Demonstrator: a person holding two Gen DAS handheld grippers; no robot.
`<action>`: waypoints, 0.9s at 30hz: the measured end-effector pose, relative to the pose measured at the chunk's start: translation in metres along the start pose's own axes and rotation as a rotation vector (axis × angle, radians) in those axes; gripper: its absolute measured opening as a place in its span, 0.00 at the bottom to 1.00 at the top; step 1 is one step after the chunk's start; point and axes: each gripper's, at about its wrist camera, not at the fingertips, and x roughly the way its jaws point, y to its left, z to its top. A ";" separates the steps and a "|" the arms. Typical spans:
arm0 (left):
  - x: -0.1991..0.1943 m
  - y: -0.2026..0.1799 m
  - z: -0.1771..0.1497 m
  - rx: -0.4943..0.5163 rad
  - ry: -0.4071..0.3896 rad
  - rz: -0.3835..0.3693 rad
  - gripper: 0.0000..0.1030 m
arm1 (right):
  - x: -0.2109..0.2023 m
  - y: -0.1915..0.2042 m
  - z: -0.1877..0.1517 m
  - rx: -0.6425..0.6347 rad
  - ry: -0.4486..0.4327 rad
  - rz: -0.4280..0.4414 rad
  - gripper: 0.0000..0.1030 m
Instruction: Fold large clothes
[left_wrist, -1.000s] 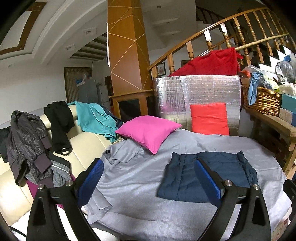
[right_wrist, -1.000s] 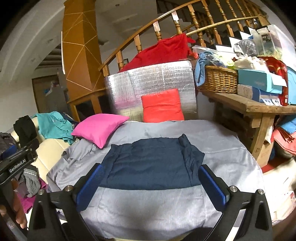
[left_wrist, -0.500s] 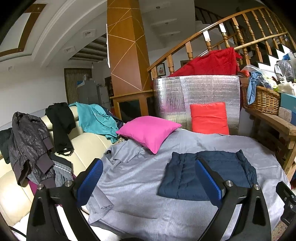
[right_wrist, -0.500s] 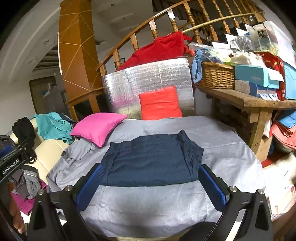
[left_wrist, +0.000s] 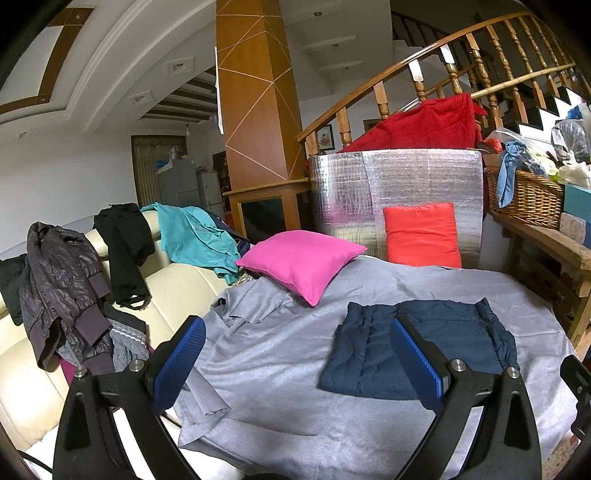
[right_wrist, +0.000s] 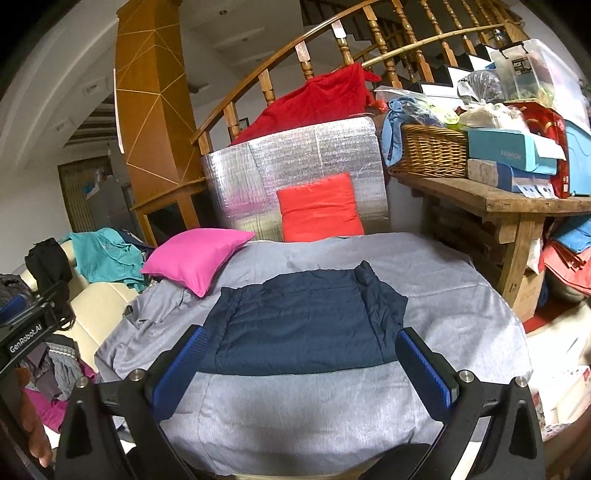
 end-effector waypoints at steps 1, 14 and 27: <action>0.000 0.000 0.000 -0.001 0.000 0.000 0.96 | 0.000 0.000 0.000 0.000 0.001 -0.001 1.00; 0.002 0.002 0.002 0.002 0.003 -0.005 0.96 | 0.002 -0.001 0.001 0.006 0.008 0.001 1.00; 0.006 0.007 0.001 -0.010 0.016 -0.008 0.96 | 0.006 0.004 -0.001 -0.011 0.015 -0.026 1.00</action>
